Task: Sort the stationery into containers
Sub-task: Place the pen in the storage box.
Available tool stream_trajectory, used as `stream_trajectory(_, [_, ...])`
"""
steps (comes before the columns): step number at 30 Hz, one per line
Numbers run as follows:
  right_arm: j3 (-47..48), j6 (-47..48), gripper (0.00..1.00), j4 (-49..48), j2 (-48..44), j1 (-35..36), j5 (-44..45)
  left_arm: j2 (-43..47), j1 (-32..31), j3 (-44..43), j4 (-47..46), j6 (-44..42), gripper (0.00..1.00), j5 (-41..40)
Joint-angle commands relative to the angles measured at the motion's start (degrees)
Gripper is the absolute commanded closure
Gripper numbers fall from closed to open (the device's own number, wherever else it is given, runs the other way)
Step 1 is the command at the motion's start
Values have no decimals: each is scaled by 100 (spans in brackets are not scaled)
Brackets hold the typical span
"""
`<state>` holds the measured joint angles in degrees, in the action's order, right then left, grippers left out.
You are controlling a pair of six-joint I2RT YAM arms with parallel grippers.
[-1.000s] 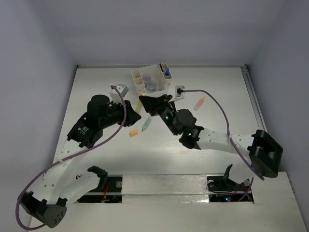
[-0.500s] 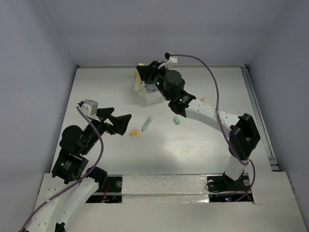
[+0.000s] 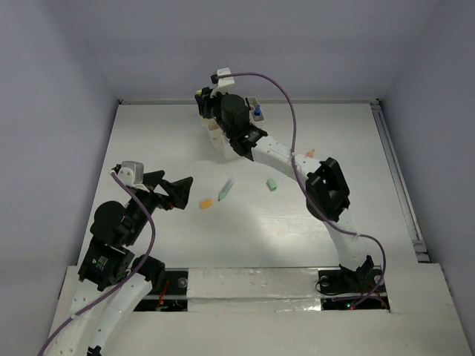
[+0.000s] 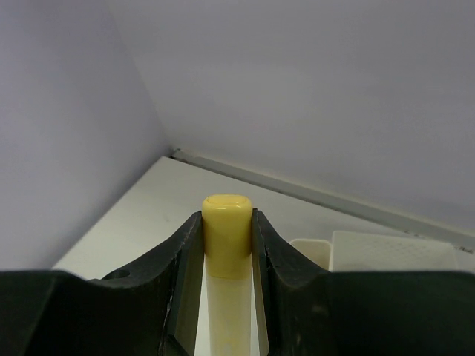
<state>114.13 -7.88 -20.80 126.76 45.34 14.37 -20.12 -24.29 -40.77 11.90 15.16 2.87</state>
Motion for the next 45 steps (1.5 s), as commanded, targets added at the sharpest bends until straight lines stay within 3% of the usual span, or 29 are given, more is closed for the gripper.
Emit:
stream_trajectory(1, [654, 718, 100, -3, 225, -121, 84, 78, 109, 8, -153, -92, 1, -24])
stream_trajectory(13, [822, 542, 100, 146, 631, -359, -128, -18, 241, 34, -179, -92, 1, 91])
stream_trajectory(32, [23, 261, 100, -214, 631, -359, -426, -36, 346, 43, -171, -74, 1, 29])
stream_trajectory(35, [-101, 208, 89, -363, 561, -359, -470, -27, 346, 43, -179, -74, 1, 29])
stream_trajectory(42, [-303, 138, 45, -610, 236, -359, -567, -36, 346, 43, -188, -66, 1, 38])
stream_trajectory(45, [-531, 41, 38, -741, -72, -359, -602, -36, 399, 43, -179, -74, 1, 38])
